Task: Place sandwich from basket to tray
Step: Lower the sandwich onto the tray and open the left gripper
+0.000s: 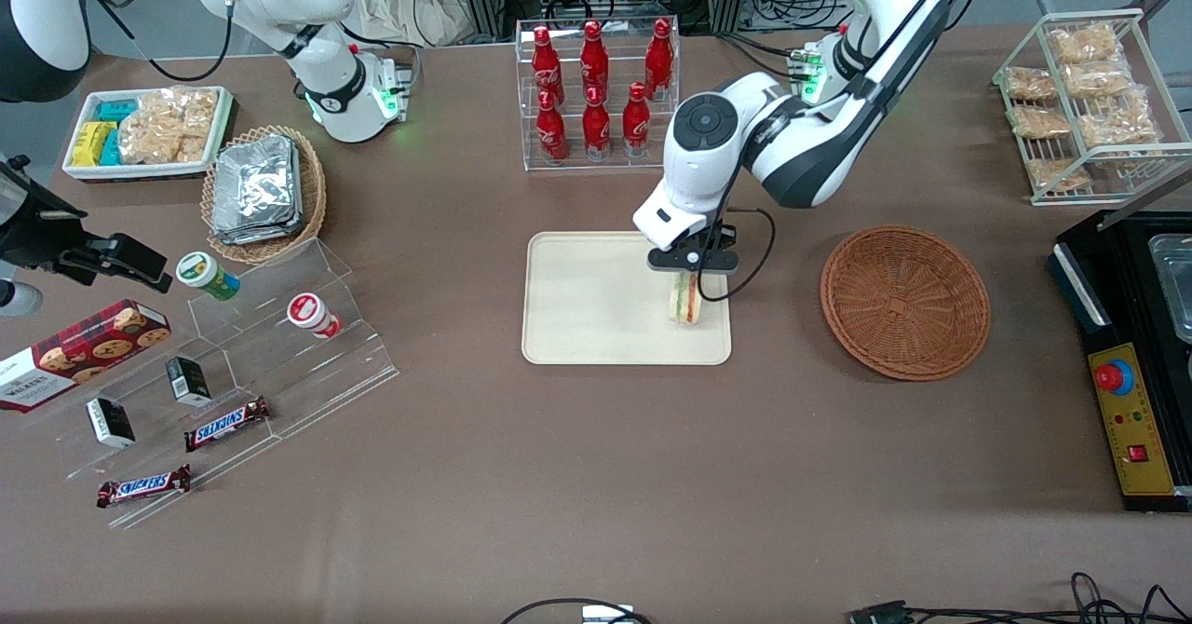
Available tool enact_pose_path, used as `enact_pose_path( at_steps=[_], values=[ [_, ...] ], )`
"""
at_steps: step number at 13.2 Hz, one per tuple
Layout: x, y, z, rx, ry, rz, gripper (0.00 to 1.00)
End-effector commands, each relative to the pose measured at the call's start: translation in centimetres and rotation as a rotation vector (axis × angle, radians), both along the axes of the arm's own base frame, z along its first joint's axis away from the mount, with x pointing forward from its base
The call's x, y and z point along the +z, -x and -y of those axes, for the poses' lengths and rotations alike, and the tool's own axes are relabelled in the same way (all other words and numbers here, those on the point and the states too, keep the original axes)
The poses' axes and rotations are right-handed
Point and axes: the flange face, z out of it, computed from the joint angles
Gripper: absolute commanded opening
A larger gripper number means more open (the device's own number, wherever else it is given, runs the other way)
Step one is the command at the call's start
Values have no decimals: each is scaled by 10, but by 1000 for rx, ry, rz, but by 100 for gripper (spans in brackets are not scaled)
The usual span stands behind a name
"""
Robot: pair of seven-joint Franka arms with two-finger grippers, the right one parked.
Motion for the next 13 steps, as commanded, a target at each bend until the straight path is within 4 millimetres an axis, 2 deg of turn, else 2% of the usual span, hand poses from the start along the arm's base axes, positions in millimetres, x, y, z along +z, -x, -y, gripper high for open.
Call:
enact_pose_path(
  at_steps=[1, 10, 13],
  values=[
    [-20, -6, 8, 26, 15, -7, 21],
    [-74, -5, 4, 35, -46, -15, 23],
    [-82, -5, 5, 47, -55, -8, 24]
  ],
)
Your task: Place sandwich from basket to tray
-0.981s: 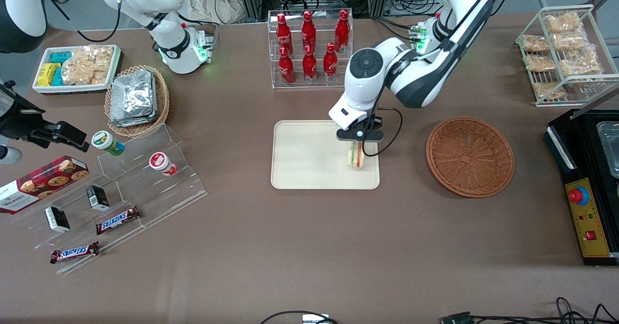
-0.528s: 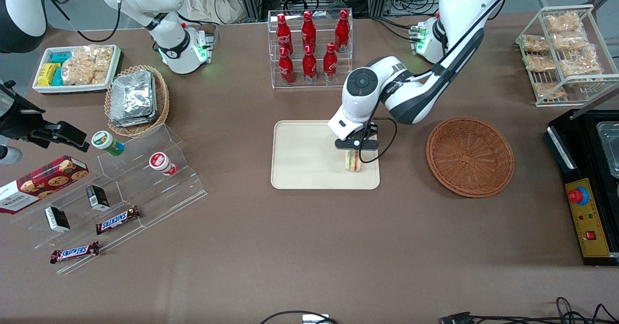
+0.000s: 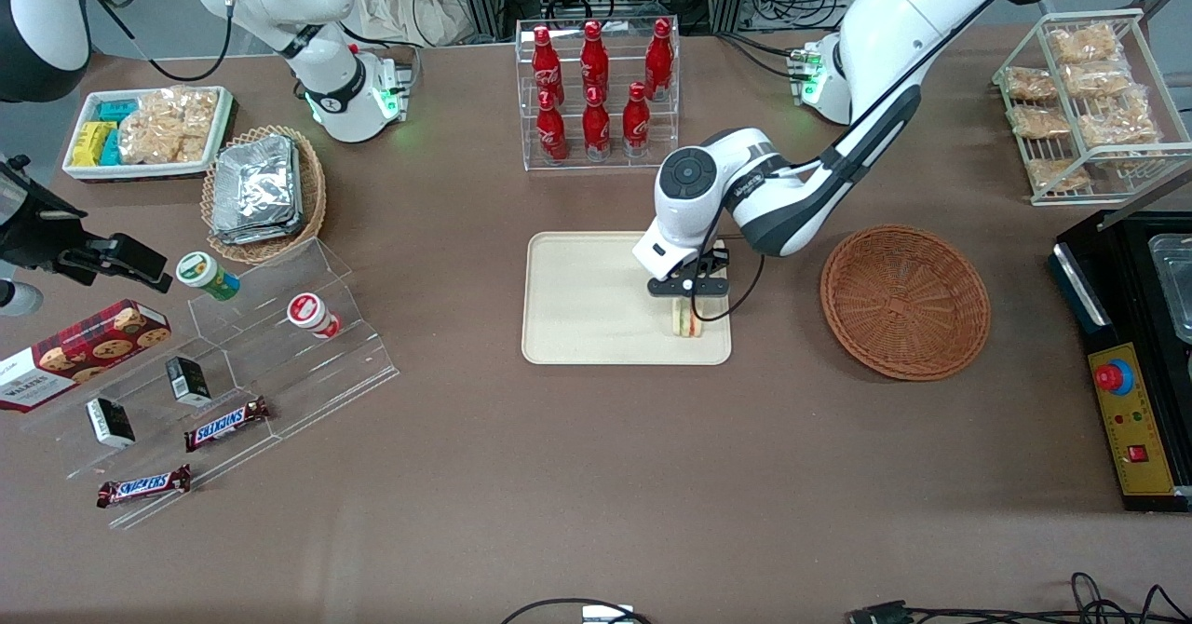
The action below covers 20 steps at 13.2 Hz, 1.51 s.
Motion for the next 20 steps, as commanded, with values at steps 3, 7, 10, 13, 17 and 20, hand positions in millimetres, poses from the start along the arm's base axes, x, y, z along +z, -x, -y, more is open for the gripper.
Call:
enact_pose_path(
  at_steps=[3, 7, 10, 13, 17, 20],
  values=[
    [-4, -4, 9, 15, 13, 12, 34],
    [2, -8, 9, 19, 14, 22, 100],
    [26, -32, 8, 65, 29, 51, 100],
    [63, -67, 2, 155, 0, 74, 100],
    [108, -119, -52, 298, -40, 91, 100],
    [152, -141, -86, 376, -44, 150, 100]
  ],
)
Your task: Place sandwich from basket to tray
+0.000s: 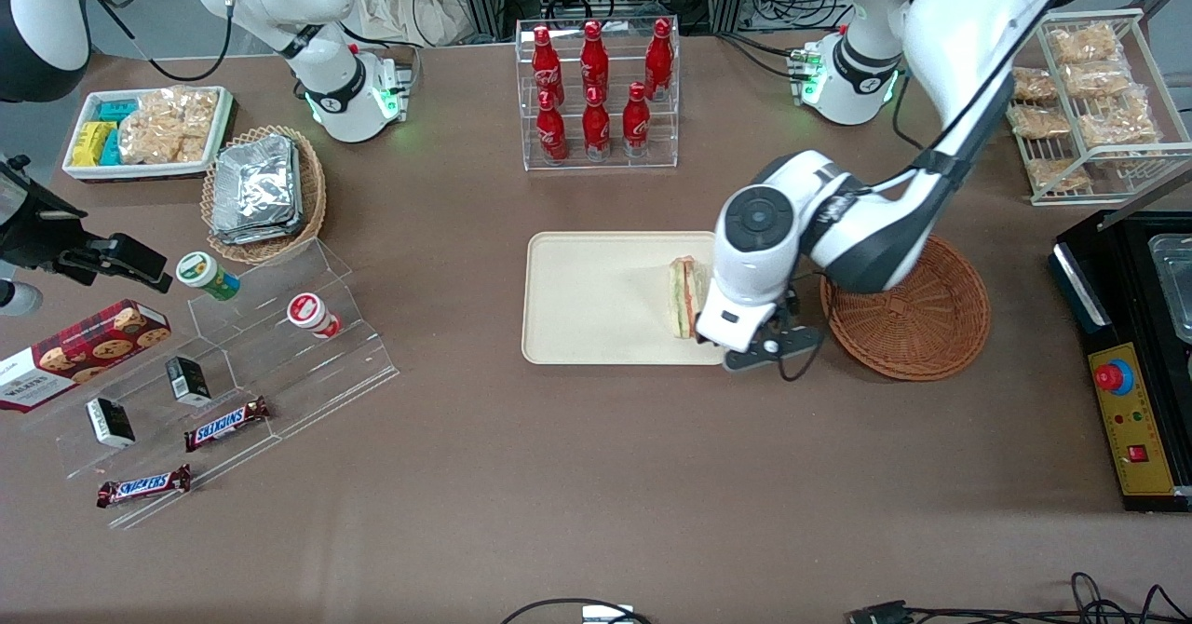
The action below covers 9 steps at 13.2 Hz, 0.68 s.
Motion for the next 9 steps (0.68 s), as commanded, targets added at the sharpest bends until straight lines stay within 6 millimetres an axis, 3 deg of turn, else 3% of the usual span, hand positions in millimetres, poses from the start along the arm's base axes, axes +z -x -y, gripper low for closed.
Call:
enact_pose_path(
  at_steps=[1, 7, 9],
  values=[
    [40, -9, -30, 74, -25, 34, 100],
    [89, -43, -99, 201, 25, 36, 100],
    [110, -49, -112, 162, 39, 0, 100]
  ],
)
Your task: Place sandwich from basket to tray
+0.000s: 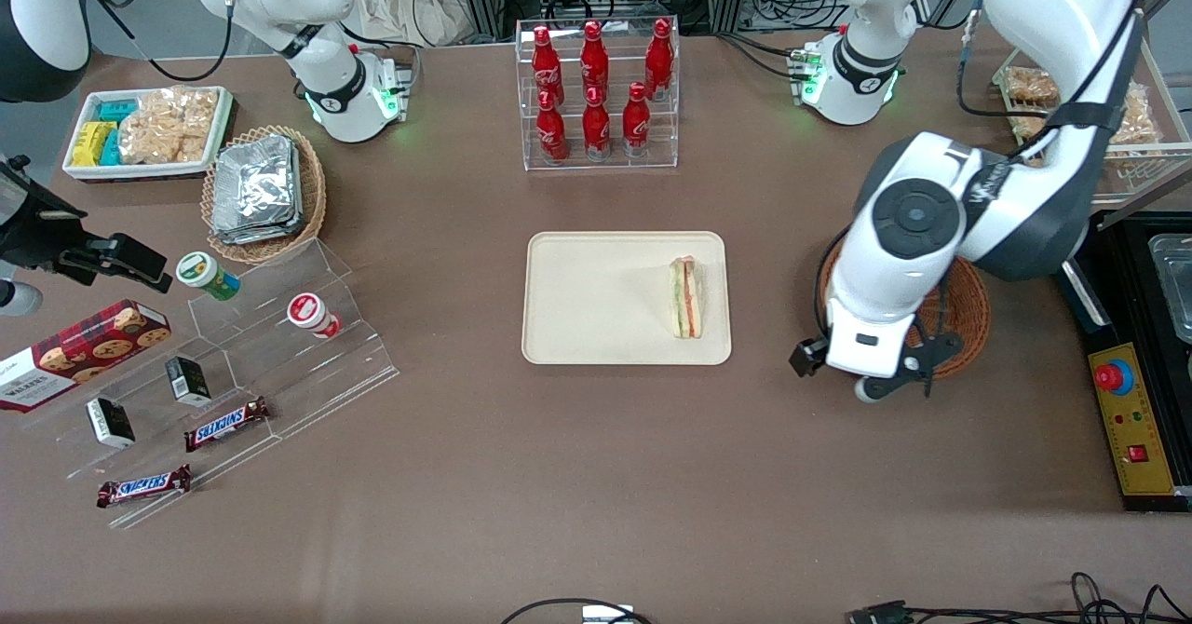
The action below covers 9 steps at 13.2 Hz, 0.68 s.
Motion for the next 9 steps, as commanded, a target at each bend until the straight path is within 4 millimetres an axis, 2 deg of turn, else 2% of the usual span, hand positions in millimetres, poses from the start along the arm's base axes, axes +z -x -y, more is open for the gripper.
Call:
enact_pose_path(
  at_steps=[1, 2, 3, 9],
  values=[
    [31, -5, -25, -14, 3, -47, 100],
    [36, -9, -49, -12, 8, -52, 100],
    [49, -9, -64, -43, 31, -55, 100],
    [106, 20, -143, -210, 69, -107, 100]
  ],
)
